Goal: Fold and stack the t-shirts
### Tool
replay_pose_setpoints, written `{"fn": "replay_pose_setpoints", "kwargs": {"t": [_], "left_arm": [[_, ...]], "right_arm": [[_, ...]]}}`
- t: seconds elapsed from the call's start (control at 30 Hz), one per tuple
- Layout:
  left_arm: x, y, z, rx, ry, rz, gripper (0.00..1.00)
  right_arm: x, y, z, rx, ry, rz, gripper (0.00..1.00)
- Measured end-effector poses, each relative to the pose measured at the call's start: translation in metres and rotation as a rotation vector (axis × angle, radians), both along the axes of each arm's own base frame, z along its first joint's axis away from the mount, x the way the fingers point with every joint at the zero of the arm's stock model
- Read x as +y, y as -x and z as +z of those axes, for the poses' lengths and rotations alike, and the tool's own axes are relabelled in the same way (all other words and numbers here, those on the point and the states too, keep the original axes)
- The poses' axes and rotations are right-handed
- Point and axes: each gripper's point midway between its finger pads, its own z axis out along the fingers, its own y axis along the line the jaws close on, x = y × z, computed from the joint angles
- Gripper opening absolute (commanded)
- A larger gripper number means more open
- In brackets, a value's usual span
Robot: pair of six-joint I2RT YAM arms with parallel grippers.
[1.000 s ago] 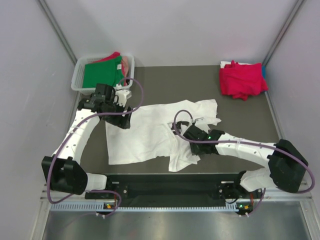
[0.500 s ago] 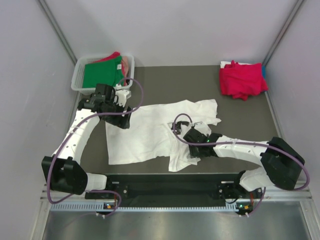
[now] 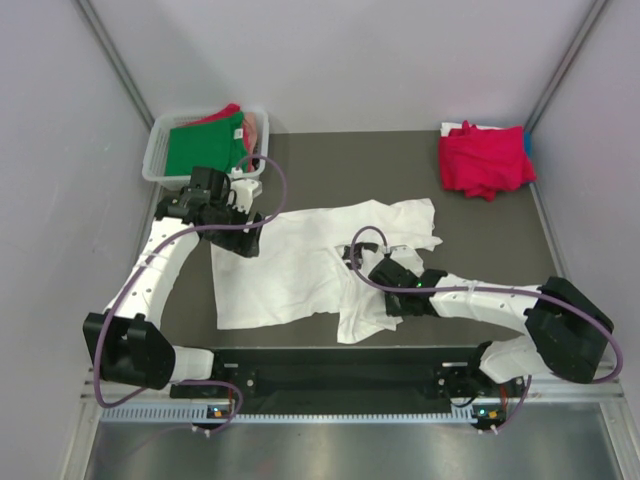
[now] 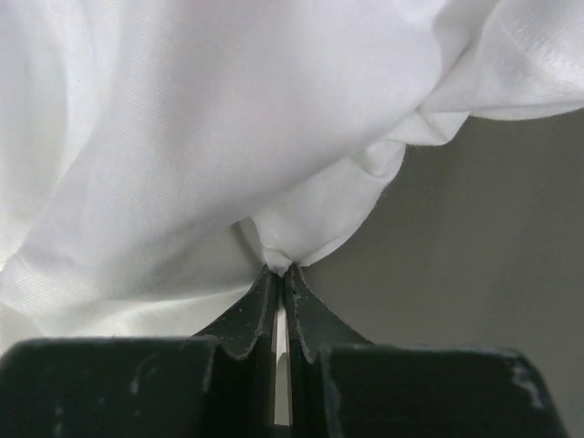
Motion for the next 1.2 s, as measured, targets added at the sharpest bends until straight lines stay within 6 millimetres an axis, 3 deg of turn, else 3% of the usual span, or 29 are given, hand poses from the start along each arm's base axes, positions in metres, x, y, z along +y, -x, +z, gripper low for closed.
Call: {"fn": "replay_pose_setpoints", "kwargs": {"t": [0.2,0.57,0.7,0.9,0.97,1.0,1.07,1.13,1.2], "left_arm": [[0.001,0.0,0.0,-0.001,-0.005,-0.001,0.8],[-0.002,-0.003,0.005,-0.015,0.01,-0.013,0.8],[-0.003,-0.003,0.005,-0.016,0.011,-0.019,0.8],[-0.002,-0.002,0.005,-0.018,0.006,-0.027,0.81],[-0.002,-0.002,0.005,-0.018,0.006,-0.027,0.81],[-0.002,-0.002,0.006,-0.019,0.006,-0.027,0.81],[-0.002,-0.002,0.006,-0.019,0.006,-0.027,0.81],[-0.002,-0.002,0.006,-0.018,0.007,-0.028,0.81],[-0.002,-0.002,0.006,-0.018,0.007,-0.028,0.81]], "right_arm": [[-0.005,0.004,0.001,0.009,0.013,-0.007,0.0],[-0.044,0.049,0.031,0.037,0.055,-0.086,0.0],[-0.062,0.057,0.04,0.043,0.093,-0.111,0.0],[-0.068,0.067,0.044,0.065,0.139,-0.102,0.0],[-0.068,0.069,0.044,0.068,0.148,-0.097,0.11],[-0.069,0.07,0.044,0.071,0.153,-0.097,0.25],[-0.071,0.07,0.044,0.071,0.163,-0.104,0.29],[-0.073,0.07,0.043,0.073,0.181,-0.102,0.64],[-0.075,0.07,0.044,0.075,0.208,-0.103,0.87]]}}
